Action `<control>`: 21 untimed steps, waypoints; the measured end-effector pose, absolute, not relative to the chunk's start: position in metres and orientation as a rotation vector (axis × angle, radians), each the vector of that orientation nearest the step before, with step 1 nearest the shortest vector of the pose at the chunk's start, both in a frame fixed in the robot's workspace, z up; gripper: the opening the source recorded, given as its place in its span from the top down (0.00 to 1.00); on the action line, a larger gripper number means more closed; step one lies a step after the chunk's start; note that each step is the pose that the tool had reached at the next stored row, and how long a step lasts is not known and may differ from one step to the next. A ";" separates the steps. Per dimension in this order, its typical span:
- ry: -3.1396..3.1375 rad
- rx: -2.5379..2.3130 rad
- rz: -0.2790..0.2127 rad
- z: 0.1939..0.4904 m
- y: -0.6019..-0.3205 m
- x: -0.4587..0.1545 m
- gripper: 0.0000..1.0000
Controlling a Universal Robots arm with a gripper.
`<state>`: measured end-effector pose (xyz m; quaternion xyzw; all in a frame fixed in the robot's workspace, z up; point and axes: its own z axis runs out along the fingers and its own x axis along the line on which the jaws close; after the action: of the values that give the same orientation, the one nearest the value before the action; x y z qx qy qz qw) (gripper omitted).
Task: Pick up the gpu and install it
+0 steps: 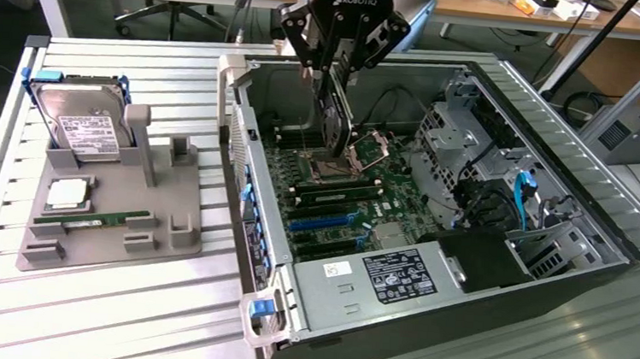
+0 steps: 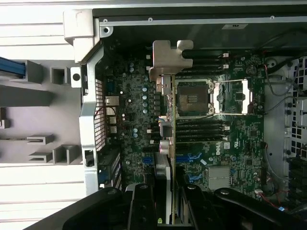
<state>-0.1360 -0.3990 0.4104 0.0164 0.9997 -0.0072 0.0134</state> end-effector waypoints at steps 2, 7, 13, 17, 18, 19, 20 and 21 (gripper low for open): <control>3.114 0.051 -0.023 0.410 -0.399 -0.136 0.73; 3.114 0.051 -0.025 0.409 -0.399 -0.134 0.73; 3.114 0.051 -0.027 0.408 -0.400 -0.131 0.73; 3.114 0.051 -0.028 0.407 -0.400 -0.129 0.73; 3.114 0.051 -0.028 0.407 -0.400 -0.128 0.73; 3.114 0.051 -0.029 0.406 -0.400 -0.127 0.73; 3.114 0.051 -0.029 0.406 -0.400 -0.127 0.73; 3.114 0.051 -0.029 0.406 -0.401 -0.126 0.73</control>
<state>-0.1260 -0.4005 0.4059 0.0164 0.9997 -0.0095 0.0135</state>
